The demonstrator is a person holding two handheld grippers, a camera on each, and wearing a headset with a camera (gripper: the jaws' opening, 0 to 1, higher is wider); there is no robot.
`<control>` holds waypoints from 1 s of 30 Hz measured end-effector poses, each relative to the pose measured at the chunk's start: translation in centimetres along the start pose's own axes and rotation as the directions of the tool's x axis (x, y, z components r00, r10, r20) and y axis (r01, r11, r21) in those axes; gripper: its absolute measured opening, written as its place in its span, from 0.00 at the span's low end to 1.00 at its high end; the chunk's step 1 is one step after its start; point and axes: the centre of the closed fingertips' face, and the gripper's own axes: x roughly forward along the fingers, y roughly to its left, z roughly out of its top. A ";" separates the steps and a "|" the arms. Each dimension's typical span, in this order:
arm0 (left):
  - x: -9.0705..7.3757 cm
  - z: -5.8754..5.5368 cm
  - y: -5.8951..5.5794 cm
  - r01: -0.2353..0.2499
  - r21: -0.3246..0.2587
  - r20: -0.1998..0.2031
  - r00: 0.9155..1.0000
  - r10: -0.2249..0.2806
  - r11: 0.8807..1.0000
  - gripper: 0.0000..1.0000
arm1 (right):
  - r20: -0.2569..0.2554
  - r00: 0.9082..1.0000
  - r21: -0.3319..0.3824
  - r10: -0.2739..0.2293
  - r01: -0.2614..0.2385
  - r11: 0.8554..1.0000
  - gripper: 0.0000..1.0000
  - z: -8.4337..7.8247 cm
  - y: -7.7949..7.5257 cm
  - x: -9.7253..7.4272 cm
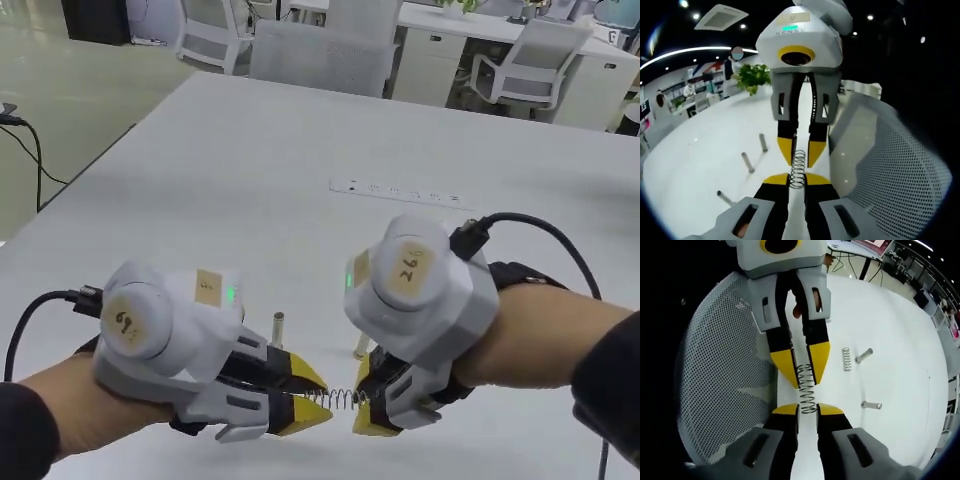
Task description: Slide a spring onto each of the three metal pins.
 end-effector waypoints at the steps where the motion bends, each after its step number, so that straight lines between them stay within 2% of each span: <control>1: 0.0 0.0 0.0 0.002 0.001 -0.001 1.000 -0.002 1.000 0.03 | 0.005 1.000 -0.004 -0.002 0.002 1.000 0.08 0.1 -0.1 0.0; 7: 0.1 -0.3 0.1 -0.004 0.000 -0.010 1.000 0.004 1.000 0.03 | 0.020 1.000 0.006 -0.013 0.013 1.000 0.08 0.5 -0.3 -0.5; 12: 0.3 -0.9 0.1 -0.003 0.010 -0.039 0.999 0.004 1.000 0.03 | 0.063 0.998 0.027 -0.016 0.014 1.000 0.08 1.6 -0.3 -1.4; 19: 0.3 -1.3 0.0 0.001 0.010 -0.055 0.998 0.000 1.000 0.03 | 0.092 0.996 0.009 -0.017 0.016 1.000 0.08 2.6 0.1 -1.6; 25: 0.3 -1.1 -0.1 0.003 0.009 -0.046 0.999 -0.002 1.000 0.03 | 0.118 0.993 -0.011 -0.020 0.021 1.000 0.08 3.8 0.4 -2.2; 30: 0.2 -1.0 0.0 -0.002 0.013 -0.044 0.999 0.003 1.000 0.03 | 0.114 0.993 -0.017 -0.024 0.026 1.000 0.08 3.8 0.2 -2.1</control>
